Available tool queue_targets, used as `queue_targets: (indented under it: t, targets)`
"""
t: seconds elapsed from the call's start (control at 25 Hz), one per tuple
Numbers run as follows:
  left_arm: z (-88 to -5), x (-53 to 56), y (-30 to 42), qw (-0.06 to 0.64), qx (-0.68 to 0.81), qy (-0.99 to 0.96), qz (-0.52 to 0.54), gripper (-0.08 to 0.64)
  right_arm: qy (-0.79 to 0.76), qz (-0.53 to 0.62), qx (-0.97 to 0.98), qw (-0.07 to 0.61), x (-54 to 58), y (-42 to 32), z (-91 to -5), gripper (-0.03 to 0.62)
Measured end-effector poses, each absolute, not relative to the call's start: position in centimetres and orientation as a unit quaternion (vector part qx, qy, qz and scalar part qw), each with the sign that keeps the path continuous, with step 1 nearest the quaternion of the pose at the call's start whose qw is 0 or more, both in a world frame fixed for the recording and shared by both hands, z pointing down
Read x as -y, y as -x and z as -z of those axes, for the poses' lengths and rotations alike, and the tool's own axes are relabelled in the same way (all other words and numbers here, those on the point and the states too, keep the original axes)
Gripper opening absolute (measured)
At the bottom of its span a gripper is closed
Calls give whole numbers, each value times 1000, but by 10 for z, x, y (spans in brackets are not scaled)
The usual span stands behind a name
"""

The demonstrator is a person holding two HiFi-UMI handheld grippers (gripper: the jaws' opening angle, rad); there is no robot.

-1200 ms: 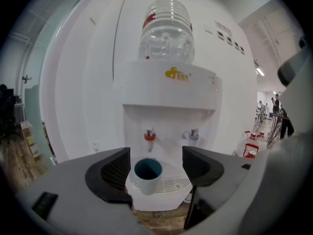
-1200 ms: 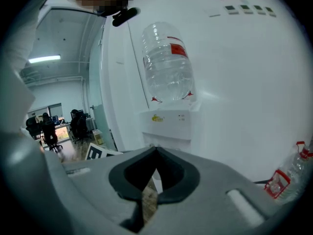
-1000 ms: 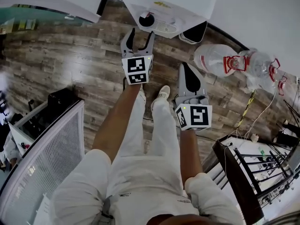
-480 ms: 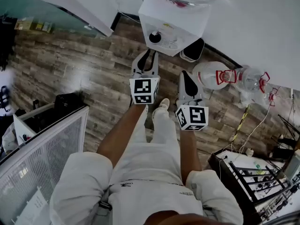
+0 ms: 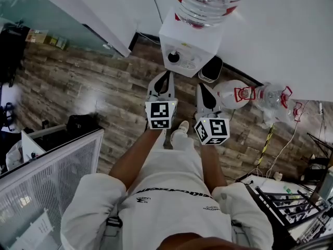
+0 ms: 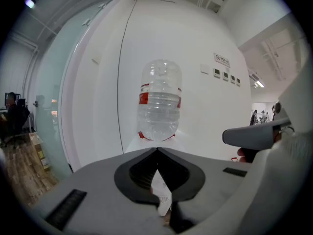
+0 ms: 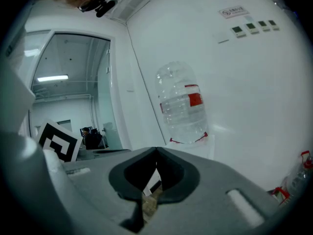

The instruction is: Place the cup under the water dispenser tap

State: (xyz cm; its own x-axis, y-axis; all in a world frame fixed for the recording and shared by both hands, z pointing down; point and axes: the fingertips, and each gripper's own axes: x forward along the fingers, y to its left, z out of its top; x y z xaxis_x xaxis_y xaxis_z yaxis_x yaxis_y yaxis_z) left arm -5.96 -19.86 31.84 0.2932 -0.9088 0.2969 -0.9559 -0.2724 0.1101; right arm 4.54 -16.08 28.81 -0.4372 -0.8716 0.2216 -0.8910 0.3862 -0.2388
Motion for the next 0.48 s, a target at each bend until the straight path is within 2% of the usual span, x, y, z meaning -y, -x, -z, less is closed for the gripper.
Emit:
queue_targets:
  t: [0.48]
  targets:
    - [-240, 154, 63, 117, 569, -810, -80, -3, -521, -122, 844, 23, 133, -38, -223, -5]
